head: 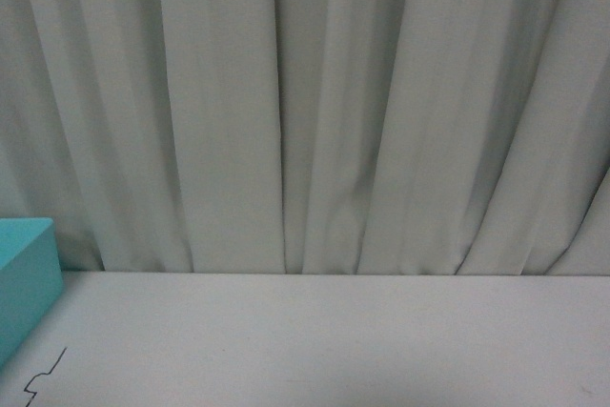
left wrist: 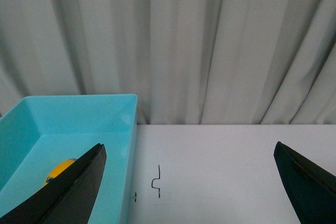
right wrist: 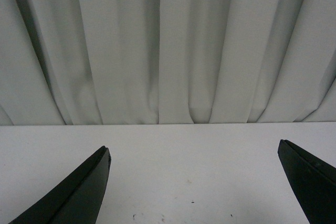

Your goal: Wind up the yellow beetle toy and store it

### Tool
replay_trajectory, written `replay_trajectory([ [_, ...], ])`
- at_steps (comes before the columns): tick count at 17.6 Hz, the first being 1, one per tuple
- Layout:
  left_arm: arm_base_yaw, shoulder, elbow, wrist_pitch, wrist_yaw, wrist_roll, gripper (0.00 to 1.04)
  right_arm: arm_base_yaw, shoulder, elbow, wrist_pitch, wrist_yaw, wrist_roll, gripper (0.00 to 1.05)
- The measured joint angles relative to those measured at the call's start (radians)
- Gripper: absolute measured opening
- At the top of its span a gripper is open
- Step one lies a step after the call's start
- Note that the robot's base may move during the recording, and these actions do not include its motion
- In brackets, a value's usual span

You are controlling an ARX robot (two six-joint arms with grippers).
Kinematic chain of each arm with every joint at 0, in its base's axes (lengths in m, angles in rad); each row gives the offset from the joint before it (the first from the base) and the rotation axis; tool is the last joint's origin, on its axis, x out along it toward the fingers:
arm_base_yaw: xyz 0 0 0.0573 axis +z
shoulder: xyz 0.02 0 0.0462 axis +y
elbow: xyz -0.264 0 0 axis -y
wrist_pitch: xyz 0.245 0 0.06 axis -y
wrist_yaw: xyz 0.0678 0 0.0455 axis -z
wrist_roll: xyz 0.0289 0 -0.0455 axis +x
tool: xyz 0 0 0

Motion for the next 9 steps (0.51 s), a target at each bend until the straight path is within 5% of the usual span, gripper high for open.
replay_trajectory([
  [9,0.000,0.000,0.000,0.001,0.000,0.000,0.98,0.000,0.000,0.000,0.000,0.000,0.000,0.98],
])
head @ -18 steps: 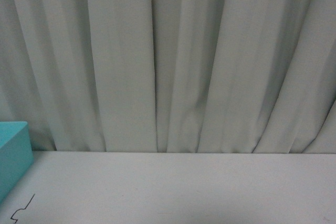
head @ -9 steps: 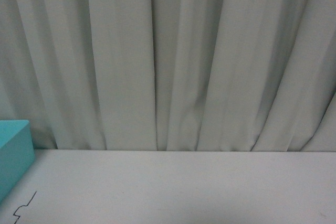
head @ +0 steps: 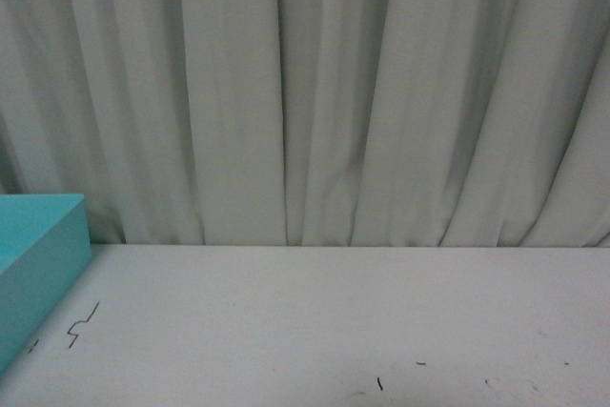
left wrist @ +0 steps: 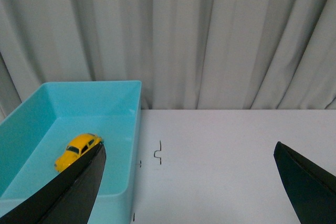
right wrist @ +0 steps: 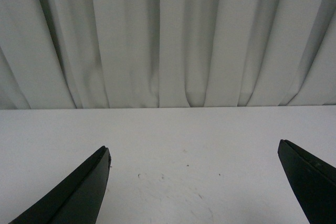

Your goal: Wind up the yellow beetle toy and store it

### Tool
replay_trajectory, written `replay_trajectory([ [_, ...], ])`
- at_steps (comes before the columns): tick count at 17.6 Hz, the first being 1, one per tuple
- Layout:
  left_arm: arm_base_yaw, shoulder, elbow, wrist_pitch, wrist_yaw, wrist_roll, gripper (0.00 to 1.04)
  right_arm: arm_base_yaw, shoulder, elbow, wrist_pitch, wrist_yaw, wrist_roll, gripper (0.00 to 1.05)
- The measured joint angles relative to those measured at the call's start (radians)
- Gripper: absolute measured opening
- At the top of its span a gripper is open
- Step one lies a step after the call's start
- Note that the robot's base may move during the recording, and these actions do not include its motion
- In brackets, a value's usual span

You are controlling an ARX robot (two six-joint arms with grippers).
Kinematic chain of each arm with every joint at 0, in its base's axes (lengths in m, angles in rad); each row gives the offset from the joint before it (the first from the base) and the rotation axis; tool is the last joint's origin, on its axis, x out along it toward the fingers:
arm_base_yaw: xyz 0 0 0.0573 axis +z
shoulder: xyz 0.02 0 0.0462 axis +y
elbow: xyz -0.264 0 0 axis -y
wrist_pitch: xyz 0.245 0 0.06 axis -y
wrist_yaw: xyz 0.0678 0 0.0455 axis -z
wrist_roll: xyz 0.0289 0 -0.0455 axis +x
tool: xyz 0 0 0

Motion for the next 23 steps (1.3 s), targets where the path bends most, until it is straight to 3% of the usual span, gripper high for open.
replay_trajectory([
  [23,0.000,0.000,0.000,-0.001,0.000,0.000,0.98,0.000,0.000,0.000,0.000,0.000,0.000,0.98],
])
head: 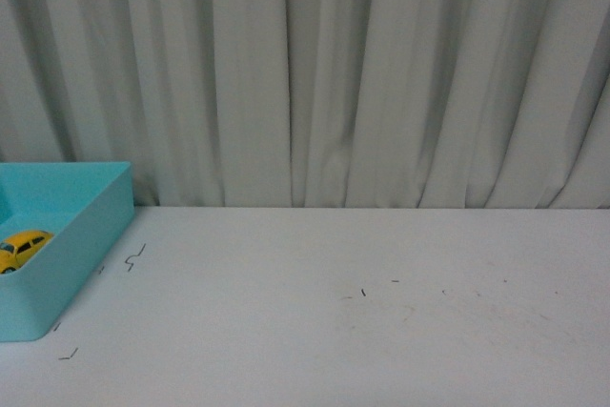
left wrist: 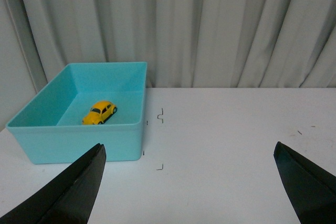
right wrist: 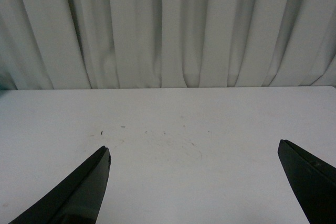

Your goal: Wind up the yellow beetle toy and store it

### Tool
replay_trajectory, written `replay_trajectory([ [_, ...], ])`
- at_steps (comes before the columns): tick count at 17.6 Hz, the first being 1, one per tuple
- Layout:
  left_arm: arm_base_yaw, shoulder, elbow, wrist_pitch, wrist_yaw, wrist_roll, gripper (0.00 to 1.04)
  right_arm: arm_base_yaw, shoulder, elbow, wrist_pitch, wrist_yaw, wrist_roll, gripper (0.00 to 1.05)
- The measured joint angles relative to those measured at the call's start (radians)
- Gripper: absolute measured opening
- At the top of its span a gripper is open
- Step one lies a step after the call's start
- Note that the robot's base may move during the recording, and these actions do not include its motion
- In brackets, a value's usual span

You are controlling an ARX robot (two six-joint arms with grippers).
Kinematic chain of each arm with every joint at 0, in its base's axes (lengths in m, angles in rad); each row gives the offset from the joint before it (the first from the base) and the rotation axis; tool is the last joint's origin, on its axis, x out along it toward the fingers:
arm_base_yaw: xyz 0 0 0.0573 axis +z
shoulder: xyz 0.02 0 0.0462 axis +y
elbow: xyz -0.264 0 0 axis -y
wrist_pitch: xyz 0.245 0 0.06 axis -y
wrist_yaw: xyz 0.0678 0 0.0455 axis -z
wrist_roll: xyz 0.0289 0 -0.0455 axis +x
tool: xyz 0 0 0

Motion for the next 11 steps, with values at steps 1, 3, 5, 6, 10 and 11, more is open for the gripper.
replay_trajectory([
  [1,0.000,0.000,0.000,0.000,0.000,0.000,0.98,0.000,0.000,0.000,0.000,0.000,0.000,0.98],
  [3,0.000,0.000,0.000,0.000,0.000,0.000,0.98,0.000,0.000,0.000,0.000,0.000,0.000,0.98],
  [5,0.000,0.000,0.000,0.000,0.000,0.000,0.98,0.000,0.000,0.000,0.000,0.000,0.000,0.98],
  [6,0.000,0.000,0.000,0.000,0.000,0.000,0.98,0.000,0.000,0.000,0.000,0.000,0.000,0.98],
  [10,0.000,0.000,0.000,0.000,0.000,0.000,0.98,0.000,0.000,0.000,0.000,0.000,0.000,0.98],
  [11,0.000,0.000,0.000,0.000,0.000,0.000,0.98,0.000,0.000,0.000,0.000,0.000,0.000,0.98],
])
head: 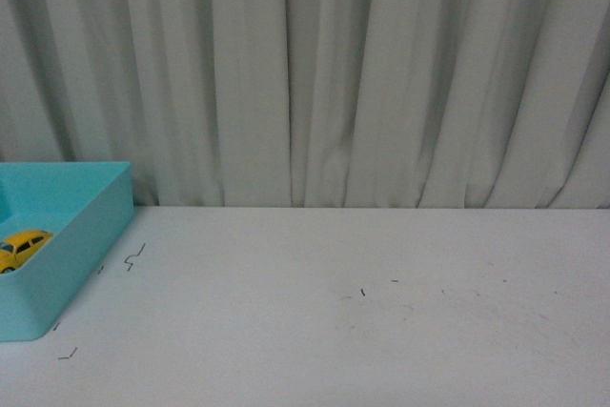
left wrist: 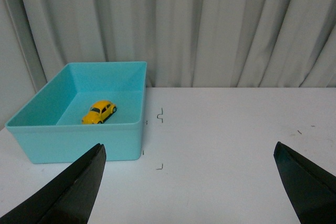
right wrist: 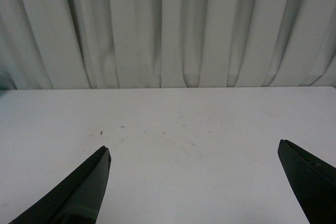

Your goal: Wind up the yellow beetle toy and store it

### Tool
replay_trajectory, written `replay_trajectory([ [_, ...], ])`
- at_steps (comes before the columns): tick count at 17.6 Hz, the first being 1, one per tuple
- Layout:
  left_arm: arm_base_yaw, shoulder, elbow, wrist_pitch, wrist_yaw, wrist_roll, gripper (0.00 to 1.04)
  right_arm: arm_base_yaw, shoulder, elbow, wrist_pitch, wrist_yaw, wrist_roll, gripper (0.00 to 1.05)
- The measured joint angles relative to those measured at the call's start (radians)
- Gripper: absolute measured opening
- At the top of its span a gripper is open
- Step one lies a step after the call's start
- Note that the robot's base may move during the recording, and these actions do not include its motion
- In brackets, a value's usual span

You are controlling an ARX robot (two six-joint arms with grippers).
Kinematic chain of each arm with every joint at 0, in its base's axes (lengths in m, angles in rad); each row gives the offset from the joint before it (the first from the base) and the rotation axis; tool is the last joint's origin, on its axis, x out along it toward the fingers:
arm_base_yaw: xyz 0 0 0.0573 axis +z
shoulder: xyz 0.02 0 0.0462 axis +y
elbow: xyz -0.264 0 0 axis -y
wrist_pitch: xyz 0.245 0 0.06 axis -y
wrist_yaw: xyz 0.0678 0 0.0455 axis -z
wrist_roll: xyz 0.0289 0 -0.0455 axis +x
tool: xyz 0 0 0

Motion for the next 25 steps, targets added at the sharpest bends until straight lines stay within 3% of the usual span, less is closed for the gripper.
replay_trajectory([
  [25,0.000,0.000,0.000,-0.001,0.000,0.000,0.98,0.000,0.000,0.000,-0.001,0.000,0.001,0.98],
])
